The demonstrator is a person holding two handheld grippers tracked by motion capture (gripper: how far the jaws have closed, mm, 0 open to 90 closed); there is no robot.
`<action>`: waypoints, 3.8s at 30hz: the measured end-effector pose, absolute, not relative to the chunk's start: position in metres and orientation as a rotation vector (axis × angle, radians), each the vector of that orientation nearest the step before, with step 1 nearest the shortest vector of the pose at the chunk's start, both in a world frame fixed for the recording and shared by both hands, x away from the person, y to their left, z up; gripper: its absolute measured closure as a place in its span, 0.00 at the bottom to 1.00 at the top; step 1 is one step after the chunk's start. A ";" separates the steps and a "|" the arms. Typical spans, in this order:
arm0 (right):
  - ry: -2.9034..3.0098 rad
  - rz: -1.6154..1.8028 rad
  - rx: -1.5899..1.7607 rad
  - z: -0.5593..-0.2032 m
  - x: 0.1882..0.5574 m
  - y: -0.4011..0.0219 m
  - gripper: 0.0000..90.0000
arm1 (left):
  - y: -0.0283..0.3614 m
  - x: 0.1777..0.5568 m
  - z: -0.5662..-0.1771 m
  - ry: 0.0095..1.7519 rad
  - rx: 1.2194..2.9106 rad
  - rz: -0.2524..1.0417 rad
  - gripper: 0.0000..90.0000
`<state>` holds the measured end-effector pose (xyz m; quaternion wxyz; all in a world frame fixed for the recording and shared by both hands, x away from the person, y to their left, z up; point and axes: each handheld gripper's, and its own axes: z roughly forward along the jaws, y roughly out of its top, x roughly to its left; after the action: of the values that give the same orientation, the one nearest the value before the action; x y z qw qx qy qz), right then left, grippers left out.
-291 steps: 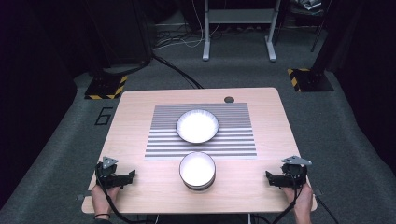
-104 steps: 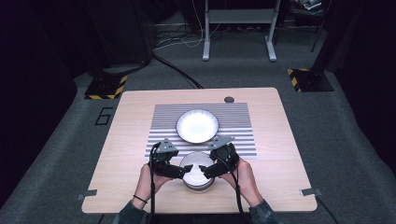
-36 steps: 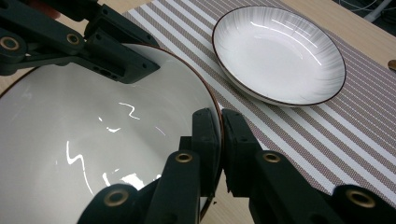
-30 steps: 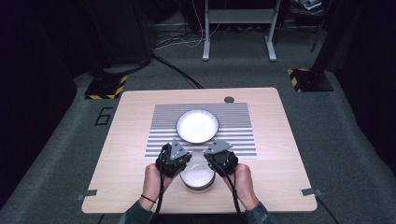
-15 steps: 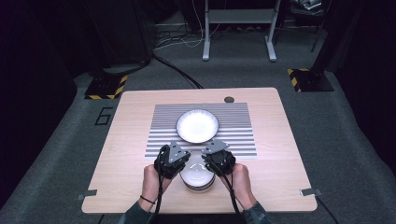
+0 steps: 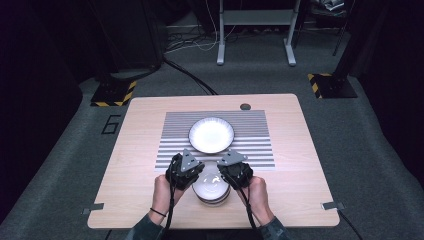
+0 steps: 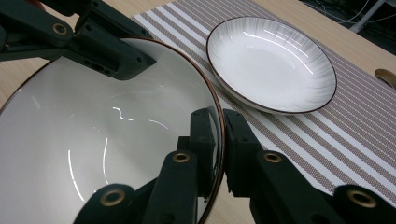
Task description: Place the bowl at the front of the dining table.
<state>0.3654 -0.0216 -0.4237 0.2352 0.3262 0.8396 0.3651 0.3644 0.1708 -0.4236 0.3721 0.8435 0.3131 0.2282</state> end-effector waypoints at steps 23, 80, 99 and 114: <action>2.217 1.051 0.811 -0.394 0.353 -0.020 0.92 | 0.177 0.350 -0.393 0.745 2.091 0.695 0.92; 2.176 1.047 0.844 -0.359 0.397 -0.022 0.92 | 0.173 0.396 -0.355 0.704 2.090 0.727 0.92; 2.209 1.013 0.878 -0.363 0.422 -0.017 0.92 | 0.175 0.421 -0.359 0.729 2.111 0.695 0.92; 2.234 1.003 0.914 -0.369 0.442 -0.016 0.91 | 0.175 0.439 -0.365 0.754 2.124 0.673 0.92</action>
<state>0.4424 -0.0160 -0.3693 0.2609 0.3376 0.8251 0.3703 0.4393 0.1750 -0.3646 0.3843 0.8336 0.2959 0.2642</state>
